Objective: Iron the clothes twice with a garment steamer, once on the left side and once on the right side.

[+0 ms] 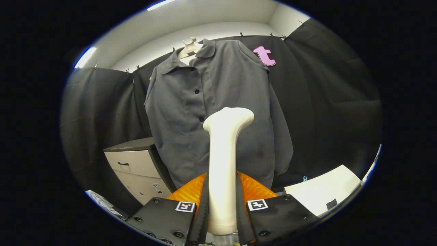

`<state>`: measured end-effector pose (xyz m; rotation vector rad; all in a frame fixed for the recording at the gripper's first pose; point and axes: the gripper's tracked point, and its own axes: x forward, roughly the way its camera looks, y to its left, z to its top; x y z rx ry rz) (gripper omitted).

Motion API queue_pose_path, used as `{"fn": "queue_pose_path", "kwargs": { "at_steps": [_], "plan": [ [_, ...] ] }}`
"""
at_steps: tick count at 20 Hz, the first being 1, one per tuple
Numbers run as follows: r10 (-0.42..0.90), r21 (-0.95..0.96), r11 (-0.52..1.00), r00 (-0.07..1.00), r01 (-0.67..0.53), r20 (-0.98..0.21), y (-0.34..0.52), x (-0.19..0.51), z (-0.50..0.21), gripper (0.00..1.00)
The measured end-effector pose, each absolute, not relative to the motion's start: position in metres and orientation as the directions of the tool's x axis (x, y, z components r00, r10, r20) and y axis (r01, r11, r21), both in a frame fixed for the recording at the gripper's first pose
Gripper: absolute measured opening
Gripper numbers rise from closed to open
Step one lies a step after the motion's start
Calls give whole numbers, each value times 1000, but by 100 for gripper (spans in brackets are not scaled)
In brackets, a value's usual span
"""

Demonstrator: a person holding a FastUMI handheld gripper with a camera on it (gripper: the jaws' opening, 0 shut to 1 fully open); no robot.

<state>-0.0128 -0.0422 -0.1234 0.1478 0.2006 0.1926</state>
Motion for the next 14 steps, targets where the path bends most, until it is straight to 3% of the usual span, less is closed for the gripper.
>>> {"fn": "queue_pose_path", "kwargs": {
  "at_steps": [14],
  "plan": [
    [255,99,960,964,-261,70,-7,-63,12,42]
  ]
}}
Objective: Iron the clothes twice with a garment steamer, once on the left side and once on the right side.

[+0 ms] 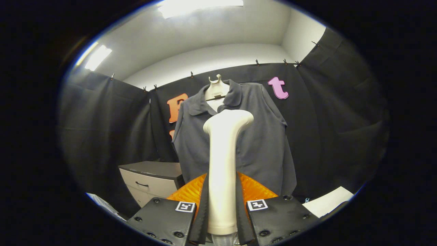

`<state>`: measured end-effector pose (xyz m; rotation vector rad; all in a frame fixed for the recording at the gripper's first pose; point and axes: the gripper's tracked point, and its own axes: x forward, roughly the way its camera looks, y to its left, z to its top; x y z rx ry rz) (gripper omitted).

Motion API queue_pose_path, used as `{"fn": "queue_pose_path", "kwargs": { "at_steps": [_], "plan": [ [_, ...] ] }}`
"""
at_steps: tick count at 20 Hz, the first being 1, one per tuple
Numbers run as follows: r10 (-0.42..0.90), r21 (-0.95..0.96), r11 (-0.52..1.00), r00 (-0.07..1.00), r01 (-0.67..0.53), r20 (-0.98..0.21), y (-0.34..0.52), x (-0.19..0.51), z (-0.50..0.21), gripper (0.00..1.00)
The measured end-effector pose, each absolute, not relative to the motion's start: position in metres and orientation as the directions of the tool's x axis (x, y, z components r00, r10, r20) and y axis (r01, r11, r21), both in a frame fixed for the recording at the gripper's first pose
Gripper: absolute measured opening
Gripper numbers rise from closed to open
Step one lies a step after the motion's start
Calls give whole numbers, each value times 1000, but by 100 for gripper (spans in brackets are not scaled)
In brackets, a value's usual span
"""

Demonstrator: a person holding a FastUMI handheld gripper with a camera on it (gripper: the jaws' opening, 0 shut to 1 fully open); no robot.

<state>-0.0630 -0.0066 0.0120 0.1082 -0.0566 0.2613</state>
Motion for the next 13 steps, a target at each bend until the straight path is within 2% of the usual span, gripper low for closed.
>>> {"fn": "queue_pose_path", "kwargs": {
  "at_steps": [13],
  "plan": [
    [250,91,959,955,-267,160,4,-85,55,42]
  ]
}}
